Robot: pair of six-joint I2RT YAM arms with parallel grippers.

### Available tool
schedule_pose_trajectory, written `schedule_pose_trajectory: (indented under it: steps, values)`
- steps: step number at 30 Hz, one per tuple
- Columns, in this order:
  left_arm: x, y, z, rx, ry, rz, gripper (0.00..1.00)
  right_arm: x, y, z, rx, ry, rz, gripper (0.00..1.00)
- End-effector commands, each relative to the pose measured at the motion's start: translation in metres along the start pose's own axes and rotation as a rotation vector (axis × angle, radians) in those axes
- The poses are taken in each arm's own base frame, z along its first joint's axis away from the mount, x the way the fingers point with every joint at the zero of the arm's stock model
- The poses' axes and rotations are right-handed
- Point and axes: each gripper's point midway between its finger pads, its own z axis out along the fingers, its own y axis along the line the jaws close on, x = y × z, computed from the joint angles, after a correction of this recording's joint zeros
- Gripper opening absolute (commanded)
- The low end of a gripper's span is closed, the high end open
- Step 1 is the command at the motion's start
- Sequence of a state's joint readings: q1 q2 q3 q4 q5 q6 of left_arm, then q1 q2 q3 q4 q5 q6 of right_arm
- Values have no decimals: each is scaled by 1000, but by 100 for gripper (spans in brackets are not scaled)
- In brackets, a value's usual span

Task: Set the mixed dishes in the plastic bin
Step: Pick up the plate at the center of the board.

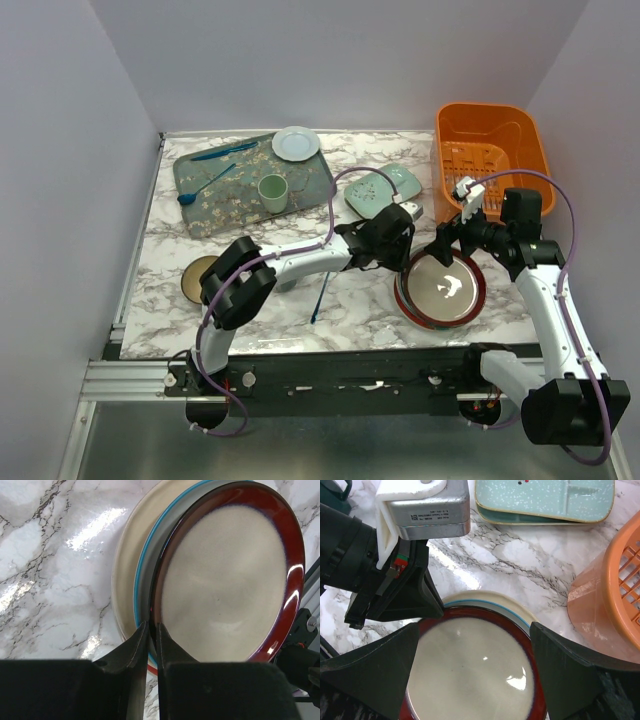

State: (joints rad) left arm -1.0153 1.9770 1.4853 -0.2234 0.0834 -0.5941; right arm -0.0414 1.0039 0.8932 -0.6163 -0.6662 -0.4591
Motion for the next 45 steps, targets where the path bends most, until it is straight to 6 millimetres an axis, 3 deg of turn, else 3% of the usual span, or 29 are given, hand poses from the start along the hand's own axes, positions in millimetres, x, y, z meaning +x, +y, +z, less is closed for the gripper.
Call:
schedule_pose_trajectory:
  steps: [1, 6, 10, 19, 29, 33, 39, 45]
  values:
    - [2, -17, -10, 66, -5, -6, 20, -11, -4, -3, 10, -22, 3, 100]
    - [3, -17, -12, 68, -10, -13, 34, -9, -4, -2, 3, -15, 10, 100]
    - [4, -20, -11, 83, -8, -16, 38, -7, -4, -1, -2, -8, 15, 100]
    - [6, -29, -8, 136, 1, -42, 34, -5, -4, -1, -7, -1, 26, 100]
    - [14, -25, 7, 134, 27, -65, 29, -5, -5, -1, -10, 2, 33, 100]
    - [14, -25, 10, 134, 29, -75, 29, -4, -5, 0, -16, 6, 38, 100]
    - [17, -21, 14, 120, 40, -81, 38, -3, -5, 0, -17, 7, 40, 100]
    - [19, -29, 15, 158, 47, -100, 34, -3, -5, 0, -17, 6, 41, 100]
